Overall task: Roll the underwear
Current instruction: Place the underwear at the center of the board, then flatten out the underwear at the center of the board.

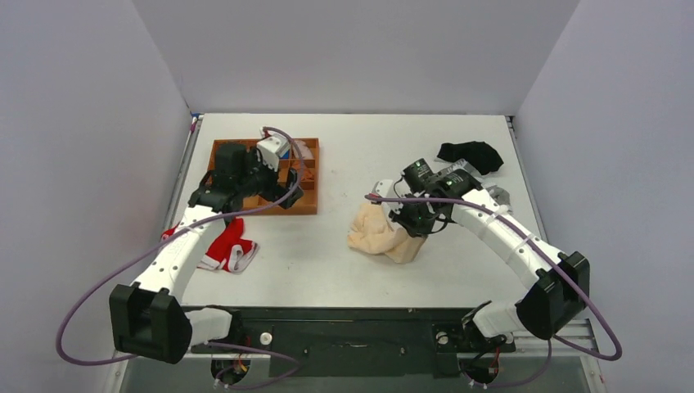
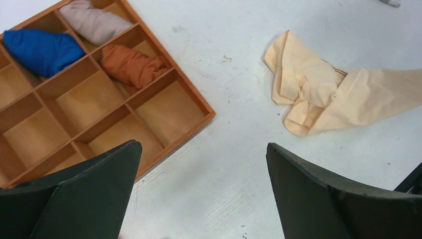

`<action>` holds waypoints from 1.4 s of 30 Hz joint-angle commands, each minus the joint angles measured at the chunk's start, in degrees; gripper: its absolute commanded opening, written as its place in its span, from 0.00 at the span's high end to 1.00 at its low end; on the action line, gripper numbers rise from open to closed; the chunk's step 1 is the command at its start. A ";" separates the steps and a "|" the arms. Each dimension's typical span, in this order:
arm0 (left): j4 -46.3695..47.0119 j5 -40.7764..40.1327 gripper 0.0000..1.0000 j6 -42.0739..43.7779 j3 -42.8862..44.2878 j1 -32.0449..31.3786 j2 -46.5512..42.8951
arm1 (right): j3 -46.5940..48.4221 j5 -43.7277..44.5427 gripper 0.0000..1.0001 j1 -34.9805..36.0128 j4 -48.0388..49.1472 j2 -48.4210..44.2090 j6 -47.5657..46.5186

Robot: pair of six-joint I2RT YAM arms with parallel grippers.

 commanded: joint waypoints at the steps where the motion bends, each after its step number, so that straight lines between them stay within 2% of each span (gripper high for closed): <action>1: 3.19 -1.37 0.03 4.67 -0.32 -5.93 0.13 | -7.57 0.30 1.00 -3.02 6.37 -4.17 0.99; 5: 5.87 -1.12 0.03 9.73 -2.99 -11.82 1.57 | -9.90 -0.75 1.00 -6.87 8.02 -3.78 1.23; 9: 8.55 0.08 0.03 13.98 -5.26 -16.85 3.46 | -12.05 -0.57 0.96 -9.25 10.67 -2.34 3.10; 16: 6.95 1.20 0.00 17.26 -1.47 -24.08 12.16 | -14.66 -1.45 0.93 -12.59 12.80 0.49 5.00; 20: 5.71 3.40 0.10 18.12 3.70 -27.97 18.43 | -14.35 -5.19 0.98 -16.01 12.82 2.42 5.92; 27: 9.55 9.43 0.24 11.59 7.61 -31.54 26.18 | -13.68 -11.74 1.00 -21.93 11.35 5.76 5.75; 35: 13.13 12.80 0.26 6.98 13.20 -35.18 32.90 | -14.41 -16.99 1.00 -24.02 11.38 9.06 5.25; 42: 12.30 17.33 0.37 5.36 19.12 -36.30 40.61 | -14.36 -20.89 1.00 -26.69 11.18 11.88 5.38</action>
